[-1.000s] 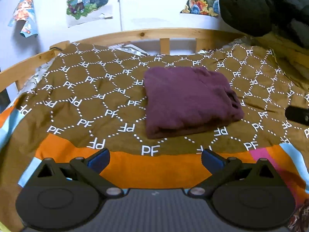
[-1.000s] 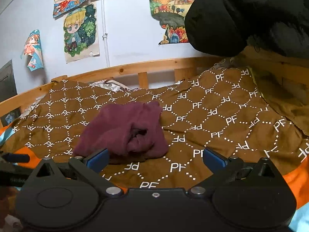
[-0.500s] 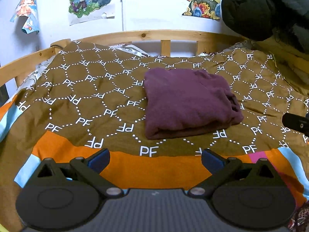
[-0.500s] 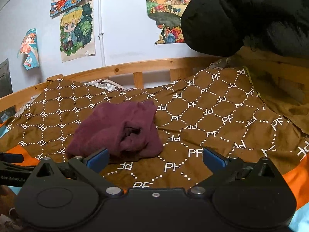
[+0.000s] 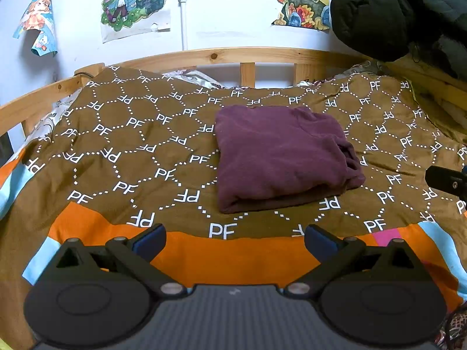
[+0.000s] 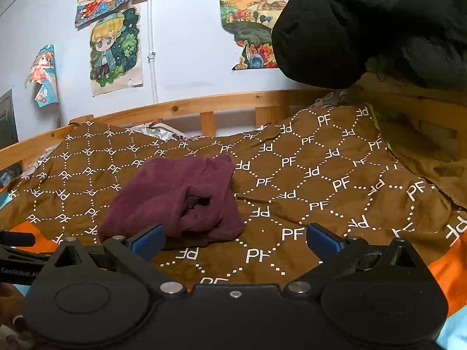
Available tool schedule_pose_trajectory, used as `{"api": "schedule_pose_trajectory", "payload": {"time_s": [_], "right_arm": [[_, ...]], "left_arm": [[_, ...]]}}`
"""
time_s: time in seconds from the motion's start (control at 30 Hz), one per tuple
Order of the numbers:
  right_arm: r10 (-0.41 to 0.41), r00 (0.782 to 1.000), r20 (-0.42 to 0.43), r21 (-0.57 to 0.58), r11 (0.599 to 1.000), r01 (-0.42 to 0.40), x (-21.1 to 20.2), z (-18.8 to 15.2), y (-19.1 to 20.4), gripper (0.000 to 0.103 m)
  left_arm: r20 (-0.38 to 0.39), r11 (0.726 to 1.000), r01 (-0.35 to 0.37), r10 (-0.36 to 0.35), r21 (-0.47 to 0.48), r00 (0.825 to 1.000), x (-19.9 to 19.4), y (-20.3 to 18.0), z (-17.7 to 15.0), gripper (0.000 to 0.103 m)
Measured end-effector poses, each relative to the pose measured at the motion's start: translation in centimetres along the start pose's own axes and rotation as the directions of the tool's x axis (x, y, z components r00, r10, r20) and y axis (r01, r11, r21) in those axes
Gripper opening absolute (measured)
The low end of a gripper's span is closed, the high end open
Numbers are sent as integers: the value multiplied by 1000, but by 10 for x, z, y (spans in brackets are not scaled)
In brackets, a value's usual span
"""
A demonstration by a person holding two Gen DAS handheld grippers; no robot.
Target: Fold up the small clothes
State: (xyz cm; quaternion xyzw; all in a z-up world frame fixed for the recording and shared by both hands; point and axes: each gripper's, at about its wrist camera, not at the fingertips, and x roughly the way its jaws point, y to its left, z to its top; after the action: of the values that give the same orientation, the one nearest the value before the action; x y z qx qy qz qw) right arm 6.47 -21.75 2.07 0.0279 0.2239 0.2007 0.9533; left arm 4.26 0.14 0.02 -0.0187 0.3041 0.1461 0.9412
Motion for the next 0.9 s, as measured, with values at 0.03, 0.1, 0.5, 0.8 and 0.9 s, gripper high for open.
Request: {"api": "schedule_pose_trajectory", "payload": {"time_s": [0.03,0.1,0.5,0.8,0.9], "right_arm": [[-1,1000,-1,1,1000,1,0,0,0,102],[-2,1000,-2,2,1000,2,0,0,-1,102],[-4,1000,-4,3,1000,4,0,0,0,102],[-4,1000,-6,3,1000,4,0,0,0,102],[-5,1000,-10,8,1000,5,1,0,-1,102]], "left_arm": [[-1,1000,0,0,0,1000,0,0,0,103],[-1,1000,0,0,0,1000,0,0,0,103],[1,1000,0,0,4,1000,0,0,0,103],[0,1000,0,0,6,1000,-1,-1,0,103],[0,1000,-2,2,5,1000,-1,-2,0,103]]}}
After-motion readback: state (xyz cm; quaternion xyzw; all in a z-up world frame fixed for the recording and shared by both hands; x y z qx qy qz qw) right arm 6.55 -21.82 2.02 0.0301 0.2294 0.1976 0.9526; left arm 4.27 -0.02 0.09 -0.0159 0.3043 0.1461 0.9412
